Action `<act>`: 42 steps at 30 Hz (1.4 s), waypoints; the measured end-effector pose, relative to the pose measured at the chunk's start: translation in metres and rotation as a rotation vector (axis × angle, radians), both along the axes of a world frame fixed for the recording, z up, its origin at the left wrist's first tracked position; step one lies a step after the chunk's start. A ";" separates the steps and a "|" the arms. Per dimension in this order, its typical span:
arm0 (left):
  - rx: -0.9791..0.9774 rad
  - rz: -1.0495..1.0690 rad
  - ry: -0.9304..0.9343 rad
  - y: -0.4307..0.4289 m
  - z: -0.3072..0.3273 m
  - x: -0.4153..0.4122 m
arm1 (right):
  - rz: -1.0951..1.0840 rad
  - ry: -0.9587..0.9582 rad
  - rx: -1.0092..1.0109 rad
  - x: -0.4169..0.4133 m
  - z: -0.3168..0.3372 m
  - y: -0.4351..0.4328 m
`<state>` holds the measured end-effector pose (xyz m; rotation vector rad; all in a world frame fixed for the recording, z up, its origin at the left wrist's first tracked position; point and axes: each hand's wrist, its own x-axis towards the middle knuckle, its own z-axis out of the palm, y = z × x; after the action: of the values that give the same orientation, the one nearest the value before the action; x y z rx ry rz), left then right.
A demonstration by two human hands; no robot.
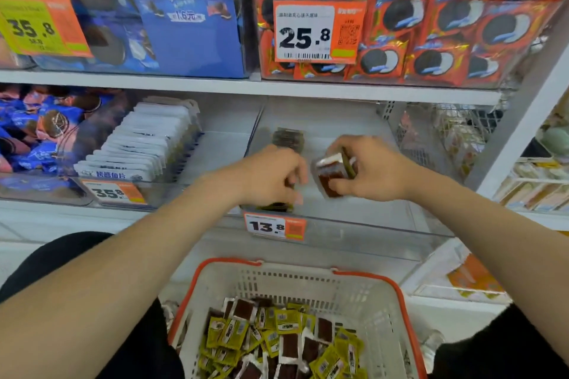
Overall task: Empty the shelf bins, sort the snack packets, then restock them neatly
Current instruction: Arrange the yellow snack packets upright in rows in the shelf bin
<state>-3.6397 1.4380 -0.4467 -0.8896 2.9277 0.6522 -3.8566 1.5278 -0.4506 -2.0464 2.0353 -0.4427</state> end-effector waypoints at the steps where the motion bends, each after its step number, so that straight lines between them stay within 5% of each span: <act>1: -0.067 -0.097 -0.122 -0.007 -0.004 -0.006 | 0.010 0.049 0.078 -0.004 -0.003 -0.001; 4: -0.147 -0.311 -0.312 -0.023 -0.018 -0.025 | 0.054 0.179 0.259 -0.010 -0.014 -0.004; 9: 0.033 -0.261 -0.645 -0.036 -0.031 -0.032 | 0.131 0.199 0.390 -0.010 -0.022 -0.016; 19: 0.037 -0.246 -0.767 -0.036 -0.025 -0.044 | 0.264 0.081 0.624 -0.006 -0.020 -0.024; 31: -0.098 -0.283 -0.518 -0.036 -0.018 -0.040 | 0.324 -0.107 0.606 0.001 -0.040 -0.023; 42: -0.264 -0.212 -0.386 -0.034 -0.023 -0.037 | 0.289 0.037 0.474 0.007 -0.048 -0.027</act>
<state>-3.6763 1.4037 -0.4694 -0.6187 2.7306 0.0695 -3.8501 1.5010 -0.4982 -2.0011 1.6208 0.1220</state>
